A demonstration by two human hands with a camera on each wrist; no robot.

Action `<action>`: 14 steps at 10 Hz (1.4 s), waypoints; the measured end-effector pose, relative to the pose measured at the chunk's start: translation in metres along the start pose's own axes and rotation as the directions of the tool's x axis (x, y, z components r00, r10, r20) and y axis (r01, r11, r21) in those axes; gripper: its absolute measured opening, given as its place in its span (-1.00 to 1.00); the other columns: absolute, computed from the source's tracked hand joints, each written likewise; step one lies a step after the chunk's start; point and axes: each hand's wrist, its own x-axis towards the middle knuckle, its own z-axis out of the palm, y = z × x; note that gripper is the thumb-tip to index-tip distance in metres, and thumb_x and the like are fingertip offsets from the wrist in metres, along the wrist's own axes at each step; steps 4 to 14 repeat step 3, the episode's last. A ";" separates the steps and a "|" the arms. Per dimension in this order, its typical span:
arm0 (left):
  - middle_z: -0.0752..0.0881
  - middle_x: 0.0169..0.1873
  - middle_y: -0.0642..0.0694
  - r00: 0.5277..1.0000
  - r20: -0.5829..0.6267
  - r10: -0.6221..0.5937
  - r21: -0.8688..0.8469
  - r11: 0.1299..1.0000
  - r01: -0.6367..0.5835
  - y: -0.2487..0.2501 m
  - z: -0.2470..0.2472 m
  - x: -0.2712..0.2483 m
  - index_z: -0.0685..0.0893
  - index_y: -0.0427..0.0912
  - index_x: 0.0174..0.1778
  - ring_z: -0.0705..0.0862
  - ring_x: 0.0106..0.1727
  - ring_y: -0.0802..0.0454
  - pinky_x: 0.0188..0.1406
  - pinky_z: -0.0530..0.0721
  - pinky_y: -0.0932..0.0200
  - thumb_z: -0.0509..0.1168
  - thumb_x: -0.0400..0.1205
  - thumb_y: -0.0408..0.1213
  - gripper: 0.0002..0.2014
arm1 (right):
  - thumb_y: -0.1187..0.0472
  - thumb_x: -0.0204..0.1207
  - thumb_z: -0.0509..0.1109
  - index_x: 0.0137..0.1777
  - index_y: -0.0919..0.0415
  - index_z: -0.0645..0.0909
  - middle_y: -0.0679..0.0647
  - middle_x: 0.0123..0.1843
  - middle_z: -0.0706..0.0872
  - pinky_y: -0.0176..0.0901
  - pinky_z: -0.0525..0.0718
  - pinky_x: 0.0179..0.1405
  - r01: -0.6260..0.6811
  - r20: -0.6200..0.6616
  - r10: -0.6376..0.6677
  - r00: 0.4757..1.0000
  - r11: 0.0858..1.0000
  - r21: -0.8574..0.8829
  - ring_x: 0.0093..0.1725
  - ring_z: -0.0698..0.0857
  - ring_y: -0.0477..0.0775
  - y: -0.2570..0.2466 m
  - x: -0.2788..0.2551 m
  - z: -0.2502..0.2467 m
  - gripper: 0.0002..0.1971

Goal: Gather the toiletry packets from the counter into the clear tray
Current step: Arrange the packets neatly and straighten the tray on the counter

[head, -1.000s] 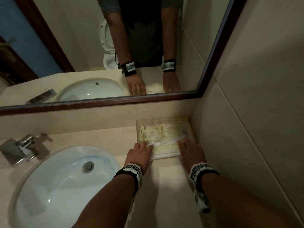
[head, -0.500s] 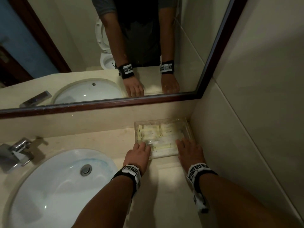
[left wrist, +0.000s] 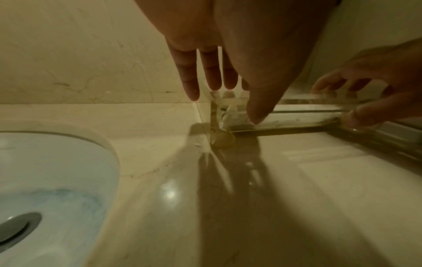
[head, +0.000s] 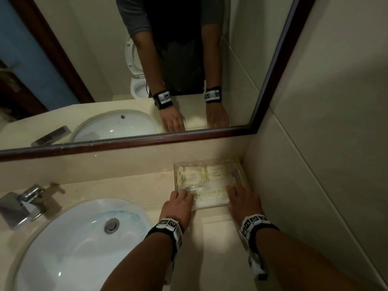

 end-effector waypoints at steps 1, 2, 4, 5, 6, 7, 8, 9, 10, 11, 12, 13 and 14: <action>0.34 0.51 -0.08 0.999 0.031 0.033 -0.034 0.999 -0.031 -0.001 -0.006 -0.006 0.35 -0.01 0.57 0.33 0.46 -0.18 0.21 0.64 -0.08 0.25 0.65 -0.12 -0.46 | -0.02 0.08 0.72 0.34 0.04 0.70 0.12 0.25 0.73 0.14 0.71 -0.12 -0.028 0.032 0.030 0.999 0.999 -0.039 0.12 0.68 0.24 0.001 -0.004 -0.004 -0.27; 0.34 0.55 -0.07 0.998 0.023 0.059 -0.062 0.996 -0.057 -0.004 -0.016 -0.019 0.31 0.02 0.61 0.34 0.48 -0.15 0.31 0.57 -0.08 0.17 0.70 0.04 -0.46 | -0.09 0.30 0.54 0.52 0.06 0.55 0.16 0.48 0.60 0.25 0.65 0.22 -0.028 0.027 0.028 0.999 1.000 0.009 0.35 0.61 0.28 -0.004 -0.013 -0.015 -0.26; 0.37 0.52 -0.06 0.997 -0.021 0.071 -0.067 0.995 -0.072 -0.012 -0.019 -0.034 0.31 0.04 0.61 0.36 0.46 -0.14 0.33 0.56 -0.06 0.17 0.69 0.05 -0.45 | -0.13 0.60 0.14 0.75 0.00 0.15 0.08 0.78 0.10 0.32 0.23 0.61 -0.038 -0.003 0.038 0.999 0.999 0.010 0.69 0.23 0.25 -0.014 -0.021 -0.012 -0.30; 0.37 0.52 -0.06 0.997 -0.021 0.071 -0.067 0.995 -0.072 -0.012 -0.019 -0.034 0.31 0.04 0.61 0.36 0.46 -0.14 0.33 0.56 -0.06 0.17 0.69 0.05 -0.45 | -0.13 0.60 0.14 0.75 0.00 0.15 0.08 0.78 0.10 0.32 0.23 0.61 -0.038 -0.003 0.038 0.999 0.999 0.010 0.69 0.23 0.25 -0.014 -0.021 -0.012 -0.30; 0.37 0.52 -0.06 0.997 -0.021 0.071 -0.067 0.995 -0.072 -0.012 -0.019 -0.034 0.31 0.04 0.61 0.36 0.46 -0.14 0.33 0.56 -0.06 0.17 0.69 0.05 -0.45 | -0.13 0.60 0.14 0.75 0.00 0.15 0.08 0.78 0.10 0.32 0.23 0.61 -0.038 -0.003 0.038 0.999 0.999 0.010 0.69 0.23 0.25 -0.014 -0.021 -0.012 -0.30; 0.37 0.52 -0.06 0.997 -0.021 0.071 -0.067 0.995 -0.072 -0.012 -0.019 -0.034 0.31 0.04 0.61 0.36 0.46 -0.14 0.33 0.56 -0.06 0.17 0.69 0.05 -0.45 | -0.13 0.60 0.14 0.75 0.00 0.15 0.08 0.78 0.10 0.32 0.23 0.61 -0.038 -0.003 0.038 0.999 0.999 0.010 0.69 0.23 0.25 -0.014 -0.021 -0.012 -0.30; 0.37 0.52 -0.06 0.997 -0.021 0.071 -0.067 0.995 -0.072 -0.012 -0.019 -0.034 0.31 0.04 0.61 0.36 0.46 -0.14 0.33 0.56 -0.06 0.17 0.69 0.05 -0.45 | -0.13 0.60 0.14 0.75 0.00 0.15 0.08 0.78 0.10 0.32 0.23 0.61 -0.038 -0.003 0.038 0.999 0.999 0.010 0.69 0.23 0.25 -0.014 -0.021 -0.012 -0.30; 0.37 0.52 -0.06 0.997 -0.021 0.071 -0.067 0.995 -0.072 -0.012 -0.019 -0.034 0.31 0.04 0.61 0.36 0.46 -0.14 0.33 0.56 -0.06 0.17 0.69 0.05 -0.45 | -0.13 0.60 0.14 0.75 0.00 0.15 0.08 0.78 0.10 0.32 0.23 0.61 -0.038 -0.003 0.038 0.999 0.999 0.010 0.69 0.23 0.25 -0.014 -0.021 -0.012 -0.30; 0.37 0.52 -0.06 0.997 -0.021 0.071 -0.067 0.995 -0.072 -0.012 -0.019 -0.034 0.31 0.04 0.61 0.36 0.46 -0.14 0.33 0.56 -0.06 0.17 0.69 0.05 -0.45 | -0.13 0.60 0.14 0.75 0.00 0.15 0.08 0.78 0.10 0.32 0.23 0.61 -0.038 -0.003 0.038 0.999 0.999 0.010 0.69 0.23 0.25 -0.014 -0.021 -0.012 -0.30; 0.37 0.52 -0.06 0.997 -0.021 0.071 -0.067 0.995 -0.072 -0.012 -0.019 -0.034 0.31 0.04 0.61 0.36 0.46 -0.14 0.33 0.56 -0.06 0.17 0.69 0.05 -0.45 | -0.13 0.60 0.14 0.75 0.00 0.15 0.08 0.78 0.10 0.32 0.23 0.61 -0.038 -0.003 0.038 0.999 0.999 0.010 0.69 0.23 0.25 -0.014 -0.021 -0.012 -0.30; 0.37 0.52 -0.06 0.997 -0.021 0.071 -0.067 0.995 -0.072 -0.012 -0.019 -0.034 0.31 0.04 0.61 0.36 0.46 -0.14 0.33 0.56 -0.06 0.17 0.69 0.05 -0.45 | -0.13 0.60 0.14 0.75 0.00 0.15 0.08 0.78 0.10 0.32 0.23 0.61 -0.038 -0.003 0.038 0.999 0.999 0.010 0.69 0.23 0.25 -0.014 -0.021 -0.012 -0.30; 0.37 0.52 -0.06 0.997 -0.021 0.071 -0.067 0.995 -0.072 -0.012 -0.019 -0.034 0.31 0.04 0.61 0.36 0.46 -0.14 0.33 0.56 -0.06 0.17 0.69 0.05 -0.45 | -0.13 0.60 0.14 0.75 0.00 0.15 0.08 0.78 0.10 0.32 0.23 0.61 -0.038 -0.003 0.038 0.999 0.999 0.010 0.69 0.23 0.25 -0.014 -0.021 -0.012 -0.30; 0.37 0.52 -0.06 0.997 -0.021 0.071 -0.067 0.995 -0.072 -0.012 -0.019 -0.034 0.31 0.04 0.61 0.36 0.46 -0.14 0.33 0.56 -0.06 0.17 0.69 0.05 -0.45 | -0.13 0.60 0.14 0.75 0.00 0.15 0.08 0.78 0.10 0.32 0.23 0.61 -0.038 -0.003 0.038 0.999 0.999 0.010 0.69 0.23 0.25 -0.014 -0.021 -0.012 -0.30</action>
